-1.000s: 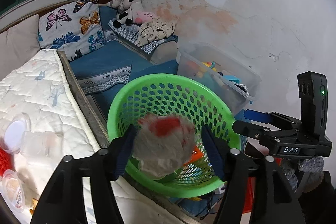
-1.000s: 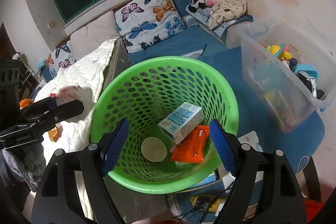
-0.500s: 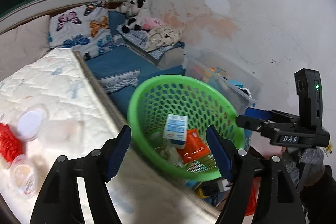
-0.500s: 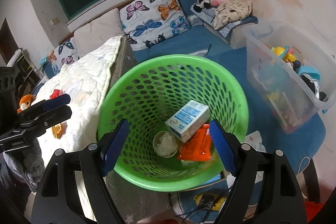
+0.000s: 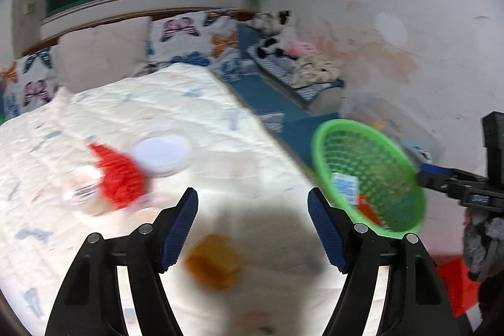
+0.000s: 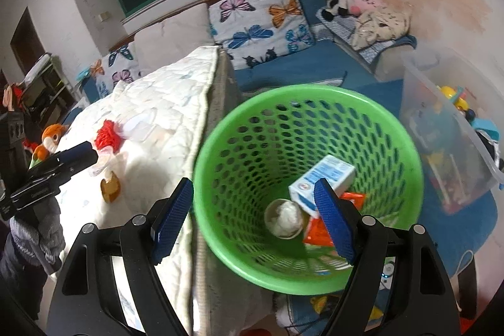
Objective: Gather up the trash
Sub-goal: 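Move both open tools back over the remaining trash on the bed, then grasp the clear plastic cup with the left tool while the right tool grasps the bread crust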
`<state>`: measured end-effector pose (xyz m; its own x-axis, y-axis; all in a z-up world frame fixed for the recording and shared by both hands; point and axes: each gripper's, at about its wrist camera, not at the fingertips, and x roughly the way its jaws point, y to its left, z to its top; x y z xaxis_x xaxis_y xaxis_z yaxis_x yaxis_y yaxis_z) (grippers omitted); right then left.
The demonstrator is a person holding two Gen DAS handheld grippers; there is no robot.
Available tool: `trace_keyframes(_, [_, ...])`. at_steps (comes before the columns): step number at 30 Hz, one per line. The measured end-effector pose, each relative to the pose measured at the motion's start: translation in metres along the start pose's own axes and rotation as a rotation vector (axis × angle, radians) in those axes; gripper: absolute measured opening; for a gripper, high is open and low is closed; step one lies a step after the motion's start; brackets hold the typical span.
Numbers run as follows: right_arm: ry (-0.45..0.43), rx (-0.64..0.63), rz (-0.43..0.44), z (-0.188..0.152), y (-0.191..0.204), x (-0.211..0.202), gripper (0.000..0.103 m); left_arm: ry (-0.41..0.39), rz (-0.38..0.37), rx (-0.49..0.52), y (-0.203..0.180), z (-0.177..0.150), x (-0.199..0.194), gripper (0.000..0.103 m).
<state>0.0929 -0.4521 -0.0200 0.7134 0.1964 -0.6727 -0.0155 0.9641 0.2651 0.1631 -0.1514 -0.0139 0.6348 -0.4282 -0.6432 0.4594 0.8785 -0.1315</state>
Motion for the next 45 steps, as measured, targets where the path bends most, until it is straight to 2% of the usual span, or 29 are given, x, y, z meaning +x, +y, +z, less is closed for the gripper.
trace_keyframes(4, [0.012, -0.026, 0.025, 0.001, 0.016, 0.009, 0.079, 0.025, 0.047, -0.063, 0.031, -0.006, 0.002, 0.07])
trace_keyframes(8, [0.027, -0.05, 0.047, 0.0, 0.032, 0.019, 0.079, 0.055, 0.054, -0.081, 0.046, -0.008, 0.01, 0.075])
trace_keyframes(11, [0.037, -0.062, 0.056, 0.0, 0.04, 0.025, 0.079, 0.066, 0.076, -0.081, 0.05, -0.009, 0.017, 0.079])
trace_keyframes(21, [0.066, -0.077, 0.066, -0.001, 0.049, 0.038, 0.079, 0.123, 0.11, -0.123, 0.062, -0.012, 0.04, 0.079])
trace_keyframes(28, [0.078, -0.093, 0.079, -0.004, 0.057, 0.044, 0.079, 0.117, 0.125, -0.148, 0.069, -0.015, 0.04, 0.079])
trace_keyframes(31, [0.081, -0.099, 0.087, -0.005, 0.06, 0.046, 0.079, 0.116, 0.141, -0.147, 0.072, -0.016, 0.039, 0.07])
trace_keyframes(33, [0.086, -0.103, 0.1, -0.007, 0.063, 0.047, 0.079, 0.119, 0.13, -0.157, 0.075, -0.017, 0.038, 0.059])
trace_keyframes(34, [0.087, -0.107, 0.103, -0.007, 0.065, 0.048, 0.08, 0.122, 0.123, -0.162, 0.077, -0.018, 0.038, 0.057])
trace_keyframes(38, [0.094, -0.138, 0.124, -0.01, 0.078, 0.051, 0.081, 0.114, 0.109, -0.163, 0.079, -0.021, 0.034, 0.033])
trace_keyframes(41, [0.106, -0.168, 0.142, -0.014, 0.091, 0.056, 0.081, 0.09, 0.1, -0.158, 0.079, -0.021, 0.024, 0.028])
trace_keyframes(45, [0.121, -0.215, 0.169, -0.018, 0.114, 0.066, 0.081, 0.061, 0.1, -0.153, 0.081, -0.022, 0.008, 0.027])
